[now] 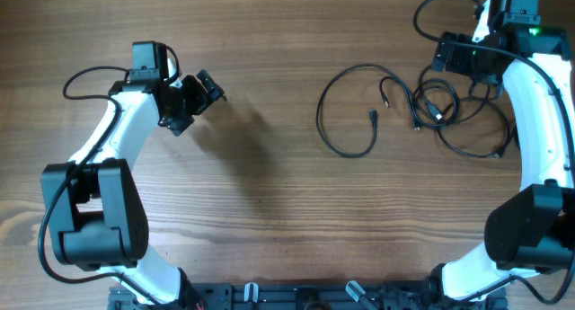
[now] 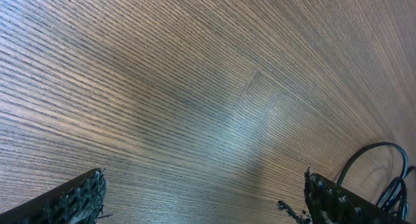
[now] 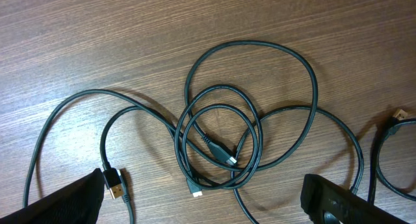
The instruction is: Untangle cables
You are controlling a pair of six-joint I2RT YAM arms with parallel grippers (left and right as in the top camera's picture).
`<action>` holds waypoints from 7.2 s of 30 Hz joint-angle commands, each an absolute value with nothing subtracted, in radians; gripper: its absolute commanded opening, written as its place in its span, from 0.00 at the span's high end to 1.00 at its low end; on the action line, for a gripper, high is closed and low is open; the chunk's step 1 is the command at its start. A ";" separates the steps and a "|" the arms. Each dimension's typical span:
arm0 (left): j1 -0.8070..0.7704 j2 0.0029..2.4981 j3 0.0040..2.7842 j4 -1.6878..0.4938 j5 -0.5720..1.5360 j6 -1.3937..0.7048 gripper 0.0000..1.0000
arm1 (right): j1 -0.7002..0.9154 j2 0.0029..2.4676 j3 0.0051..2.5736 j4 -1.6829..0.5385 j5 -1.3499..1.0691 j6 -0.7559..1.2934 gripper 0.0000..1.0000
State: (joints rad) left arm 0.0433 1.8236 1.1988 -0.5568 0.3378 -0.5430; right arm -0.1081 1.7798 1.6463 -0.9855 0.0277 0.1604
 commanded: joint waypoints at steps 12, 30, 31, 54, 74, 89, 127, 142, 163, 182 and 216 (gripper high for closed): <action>0.047 1.826 1.211 -0.557 0.327 -0.527 0.00 | -0.105 1.777 1.658 -0.980 0.045 0.160 0.00; 0.048 1.826 1.211 -0.557 0.327 -0.527 0.00 | -0.105 1.777 1.658 -0.980 0.045 0.160 0.00; 0.048 1.826 1.211 -0.557 0.327 -0.527 0.00 | -0.105 1.777 1.658 -0.980 0.045 0.159 0.00; 0.048 1.826 1.211 -0.557 0.327 -0.527 0.00 | -0.105 1.777 1.658 -0.980 0.045 0.159 0.00; 0.041 1.802 1.211 -0.557 0.258 -0.527 0.00 | -0.105 1.777 1.658 -0.980 0.045 0.160 0.00; -0.021 0.976 1.211 -0.604 0.104 -0.526 0.00 | -0.105 1.777 1.658 -0.980 0.045 0.160 0.00; 0.030 0.004 0.579 -0.139 0.005 -0.518 0.00 | -0.105 1.777 1.658 -0.980 0.045 0.160 0.00; 0.030 0.004 0.135 0.281 0.108 -0.444 0.00 | -0.105 1.777 1.658 -0.979 0.045 0.160 0.00; 0.030 0.004 0.006 0.011 0.107 -0.416 0.00 | -0.104 1.777 1.658 -0.980 0.045 0.159 0.00; 0.030 0.005 0.006 -0.068 0.115 -0.239 0.00 | -0.104 1.777 1.658 -0.980 0.045 0.160 0.00; 0.030 0.005 0.006 -0.068 0.115 -0.239 0.00 | -0.104 1.777 1.658 -0.977 0.045 0.160 0.00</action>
State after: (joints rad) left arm 0.0231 0.0135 0.0086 -0.0612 0.1028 -0.2630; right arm -0.1081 1.7798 1.6463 -0.9825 0.0277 0.1604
